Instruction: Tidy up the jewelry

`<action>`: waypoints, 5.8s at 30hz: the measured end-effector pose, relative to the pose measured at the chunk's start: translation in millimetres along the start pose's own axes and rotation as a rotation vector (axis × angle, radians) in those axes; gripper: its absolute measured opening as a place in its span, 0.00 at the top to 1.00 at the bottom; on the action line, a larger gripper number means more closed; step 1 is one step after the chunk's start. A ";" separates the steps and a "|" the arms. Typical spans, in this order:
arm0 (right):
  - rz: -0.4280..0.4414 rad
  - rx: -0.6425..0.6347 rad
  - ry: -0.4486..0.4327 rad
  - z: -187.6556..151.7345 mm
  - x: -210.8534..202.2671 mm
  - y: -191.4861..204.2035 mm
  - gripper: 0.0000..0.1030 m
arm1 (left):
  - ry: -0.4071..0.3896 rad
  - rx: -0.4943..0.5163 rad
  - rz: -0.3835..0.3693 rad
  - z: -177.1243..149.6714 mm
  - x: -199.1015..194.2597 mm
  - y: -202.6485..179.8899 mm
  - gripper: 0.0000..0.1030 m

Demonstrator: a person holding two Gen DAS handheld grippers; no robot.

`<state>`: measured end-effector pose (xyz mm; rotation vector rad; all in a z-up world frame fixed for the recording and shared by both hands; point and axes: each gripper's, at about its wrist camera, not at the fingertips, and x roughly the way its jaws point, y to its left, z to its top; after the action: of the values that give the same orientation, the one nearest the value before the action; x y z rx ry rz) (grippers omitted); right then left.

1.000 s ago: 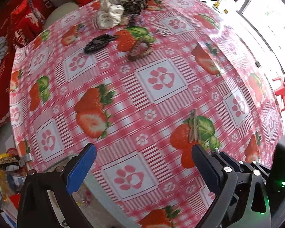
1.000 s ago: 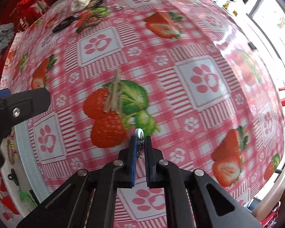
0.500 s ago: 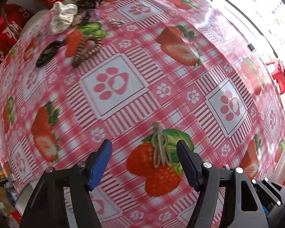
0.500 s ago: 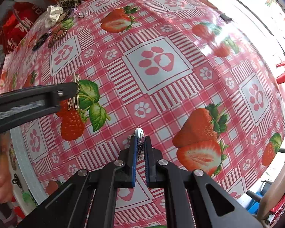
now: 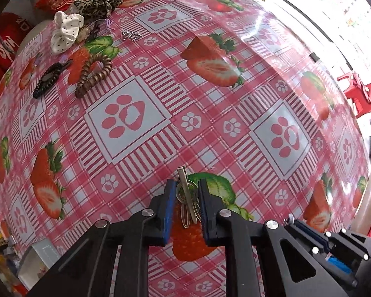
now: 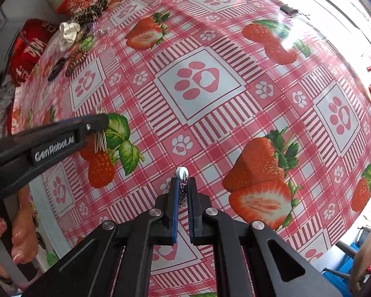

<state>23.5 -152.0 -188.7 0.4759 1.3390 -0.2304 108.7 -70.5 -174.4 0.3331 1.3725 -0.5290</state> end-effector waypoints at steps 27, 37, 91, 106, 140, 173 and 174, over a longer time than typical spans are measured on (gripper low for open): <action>0.099 -0.057 0.008 -19.0 -51.0 37.8 0.94 | -0.103 -0.100 0.004 -104.0 -112.8 74.4 0.76; 0.115 -0.201 0.043 -35.2 -61.4 91.8 0.94 | -0.102 -0.163 0.030 -158.5 -138.1 104.2 0.76; 0.218 -0.590 0.208 -131.9 -61.7 234.9 0.94 | -0.075 -0.429 0.019 -302.8 -148.5 192.9 0.76; 0.195 -0.605 0.269 -137.2 -22.3 253.5 0.94 | -0.077 -0.525 0.067 -279.3 -122.9 232.8 0.76; 0.126 -0.557 0.332 -124.1 56.9 280.3 0.93 | 0.006 -0.508 0.182 -237.6 -58.7 267.2 0.75; 0.159 -0.481 0.219 -99.8 -29.7 240.3 0.42 | -0.074 -0.459 0.183 -235.5 -120.8 244.1 0.07; 0.155 -0.477 0.215 -98.8 -32.2 238.9 0.42 | -0.074 -0.459 0.183 -236.0 -122.6 243.7 0.06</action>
<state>31.3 100.5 -125.2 0.2010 1.5009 0.2738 29.4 276.4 -115.3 0.0616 1.3328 -0.0664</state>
